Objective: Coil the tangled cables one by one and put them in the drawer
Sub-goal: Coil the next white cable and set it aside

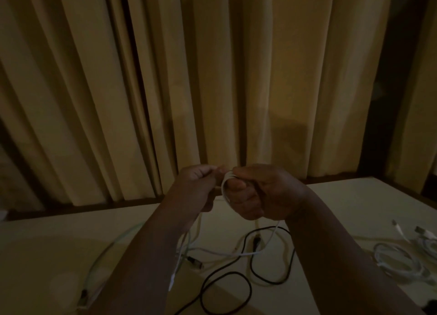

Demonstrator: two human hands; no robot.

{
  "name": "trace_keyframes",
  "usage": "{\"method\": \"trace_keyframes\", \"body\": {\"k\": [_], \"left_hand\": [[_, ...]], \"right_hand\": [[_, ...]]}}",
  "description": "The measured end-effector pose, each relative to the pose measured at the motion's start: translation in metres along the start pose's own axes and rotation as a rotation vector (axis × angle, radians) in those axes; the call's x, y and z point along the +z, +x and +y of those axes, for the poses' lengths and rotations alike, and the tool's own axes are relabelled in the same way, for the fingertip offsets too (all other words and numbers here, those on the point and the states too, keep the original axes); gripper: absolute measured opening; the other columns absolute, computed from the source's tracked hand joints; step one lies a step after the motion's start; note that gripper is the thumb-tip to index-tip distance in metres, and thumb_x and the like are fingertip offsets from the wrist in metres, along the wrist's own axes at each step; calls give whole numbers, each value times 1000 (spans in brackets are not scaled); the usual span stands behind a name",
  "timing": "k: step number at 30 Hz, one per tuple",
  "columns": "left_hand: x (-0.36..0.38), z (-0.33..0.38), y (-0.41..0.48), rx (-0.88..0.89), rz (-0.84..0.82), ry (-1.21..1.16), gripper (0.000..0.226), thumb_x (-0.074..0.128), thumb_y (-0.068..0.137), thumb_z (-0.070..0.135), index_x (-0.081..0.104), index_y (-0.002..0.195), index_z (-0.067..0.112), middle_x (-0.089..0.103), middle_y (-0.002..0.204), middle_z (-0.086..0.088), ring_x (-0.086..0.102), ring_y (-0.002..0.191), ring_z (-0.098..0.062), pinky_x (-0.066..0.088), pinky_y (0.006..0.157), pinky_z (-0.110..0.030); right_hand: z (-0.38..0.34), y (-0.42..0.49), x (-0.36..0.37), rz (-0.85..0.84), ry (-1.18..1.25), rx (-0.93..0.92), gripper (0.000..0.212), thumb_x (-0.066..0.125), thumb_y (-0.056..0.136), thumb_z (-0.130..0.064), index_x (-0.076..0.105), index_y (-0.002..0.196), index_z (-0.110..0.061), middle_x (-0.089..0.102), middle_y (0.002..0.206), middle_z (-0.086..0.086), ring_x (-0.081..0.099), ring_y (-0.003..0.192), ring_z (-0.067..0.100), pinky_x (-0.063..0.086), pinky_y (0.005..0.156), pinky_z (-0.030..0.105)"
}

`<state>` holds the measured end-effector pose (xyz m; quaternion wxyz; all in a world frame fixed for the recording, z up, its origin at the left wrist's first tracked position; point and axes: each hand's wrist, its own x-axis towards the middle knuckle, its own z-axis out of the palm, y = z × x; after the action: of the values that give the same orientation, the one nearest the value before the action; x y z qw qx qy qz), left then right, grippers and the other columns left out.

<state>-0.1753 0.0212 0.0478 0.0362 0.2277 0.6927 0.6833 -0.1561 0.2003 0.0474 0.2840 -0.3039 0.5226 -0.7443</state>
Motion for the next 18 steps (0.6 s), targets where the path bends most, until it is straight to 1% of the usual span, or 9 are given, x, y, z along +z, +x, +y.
{"method": "trace_keyframes", "body": {"k": [3,6,9,11,12,14,16,18], "left_hand": [[3,-5,2,-18,37,13,28,60,99,26,75,96,3,39,73,-15,29,46,-13,24,46,-24],[5,-6,4,-30,91,15,25,60,99,26,76,93,7,41,74,-14,32,49,-14,27,47,-26],[5,-7,6,-37,163,9,27,61,98,29,77,81,13,45,67,-11,34,47,-13,28,46,-26],[7,-8,6,-59,182,-18,30,61,98,31,77,79,15,51,67,-11,37,48,-17,28,46,-26],[8,-8,6,-77,194,-26,31,61,99,32,77,79,15,56,68,-11,42,52,-21,30,47,-26],[9,-7,6,-99,219,-31,30,59,99,33,77,82,16,65,72,-9,54,60,-23,34,49,-27],[9,-5,6,-99,235,-43,30,56,101,31,76,83,16,67,70,-6,58,56,-16,36,52,-27],[8,-1,4,-96,243,-51,30,54,102,27,75,83,16,67,66,-3,58,51,-12,38,54,-28]], "right_hand": [[1,-2,-3,31,-22,-17,27,39,103,-32,48,86,-13,33,72,0,35,58,11,39,52,21],[2,-1,-2,127,-88,-52,29,42,102,-34,53,87,-11,37,73,3,40,60,13,41,54,24],[5,5,-2,325,-123,-113,36,40,105,-31,56,82,-9,42,69,4,45,58,16,44,53,26],[8,9,-4,449,-130,-162,38,42,106,-30,59,79,-8,43,67,5,44,56,17,43,52,28],[10,11,-6,492,-159,-190,38,43,106,-29,59,79,-7,43,67,6,44,57,18,42,53,28],[13,15,-8,582,-288,-237,39,44,107,-29,59,81,-4,47,67,8,46,61,21,43,57,30],[16,20,-6,705,-521,-274,43,46,106,-34,63,85,-1,57,74,11,54,70,24,47,66,35],[17,25,-2,809,-725,-295,41,44,107,-35,65,81,-10,60,73,2,56,71,16,47,70,34]]}}
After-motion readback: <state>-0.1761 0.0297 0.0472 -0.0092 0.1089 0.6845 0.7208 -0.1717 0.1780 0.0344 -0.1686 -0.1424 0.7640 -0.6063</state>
